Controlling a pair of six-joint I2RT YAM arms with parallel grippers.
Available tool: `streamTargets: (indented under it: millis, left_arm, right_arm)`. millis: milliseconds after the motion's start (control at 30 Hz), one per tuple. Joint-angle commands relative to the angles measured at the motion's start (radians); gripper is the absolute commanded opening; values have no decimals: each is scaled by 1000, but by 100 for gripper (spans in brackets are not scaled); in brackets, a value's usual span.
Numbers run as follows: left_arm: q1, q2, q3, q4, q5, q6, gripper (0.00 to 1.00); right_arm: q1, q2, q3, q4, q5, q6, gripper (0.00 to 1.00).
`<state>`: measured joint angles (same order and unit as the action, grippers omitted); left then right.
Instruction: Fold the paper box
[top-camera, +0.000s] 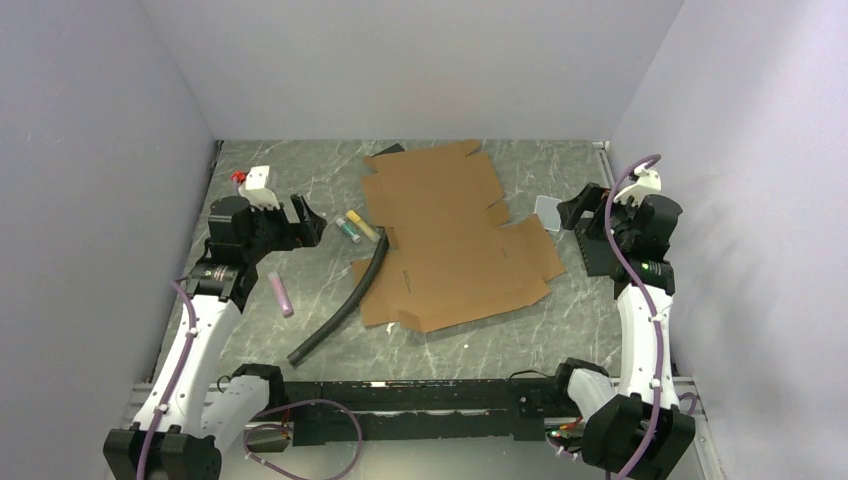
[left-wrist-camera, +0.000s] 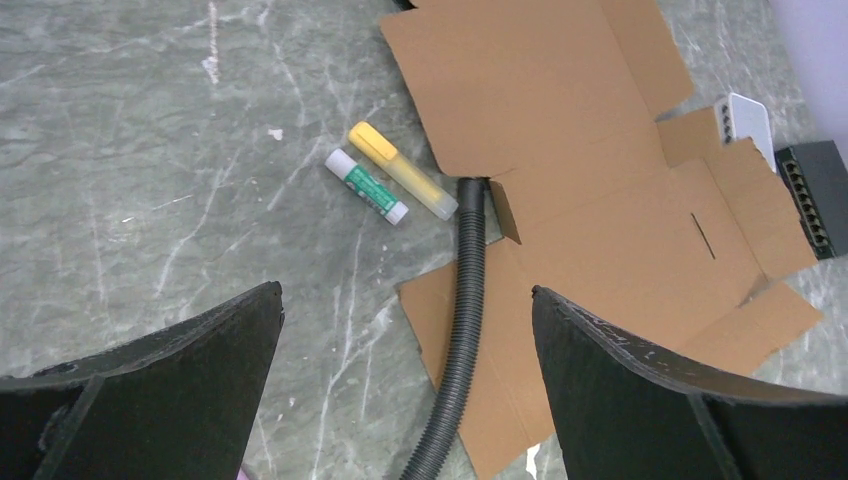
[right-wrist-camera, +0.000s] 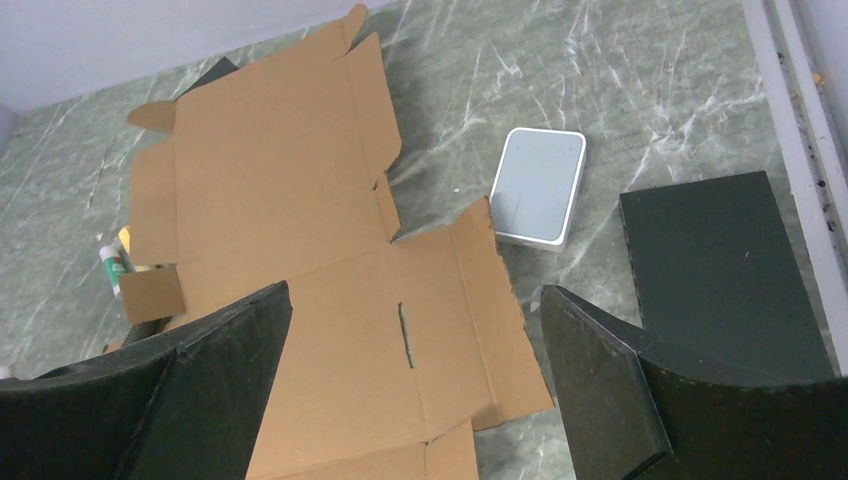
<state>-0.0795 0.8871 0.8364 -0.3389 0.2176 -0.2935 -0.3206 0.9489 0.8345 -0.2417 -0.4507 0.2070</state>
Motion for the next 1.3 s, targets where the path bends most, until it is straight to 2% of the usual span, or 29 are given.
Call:
streamTargets:
  millis: [0, 267, 500, 767, 933, 1100, 1267]
  left_arm:
    - [13, 14, 43, 55, 133, 5, 99]
    - [17, 47, 42, 89, 261, -6, 99]
    - [23, 99, 64, 66, 306, -13, 99]
    - [18, 228, 101, 17, 378, -25, 99]
    - [-30, 315, 138, -63, 339, 3, 99]
    - [-115, 339, 161, -134, 163, 68, 99]
    - [-149, 347, 156, -136, 108, 76, 99]
  right_arm:
    - [-6, -3, 42, 17, -20, 7, 100]
    - [-6, -7, 24, 13, -188, -85, 100]
    - [-6, -10, -24, -7, -457, -316, 100]
    - [-6, -13, -69, -6, -524, -372, 100]
    - [-6, -28, -65, -22, -526, -391, 100]
    - [-2, -22, -67, -37, -580, -428, 100]
    - [4, -20, -64, -79, -622, -475, 100]
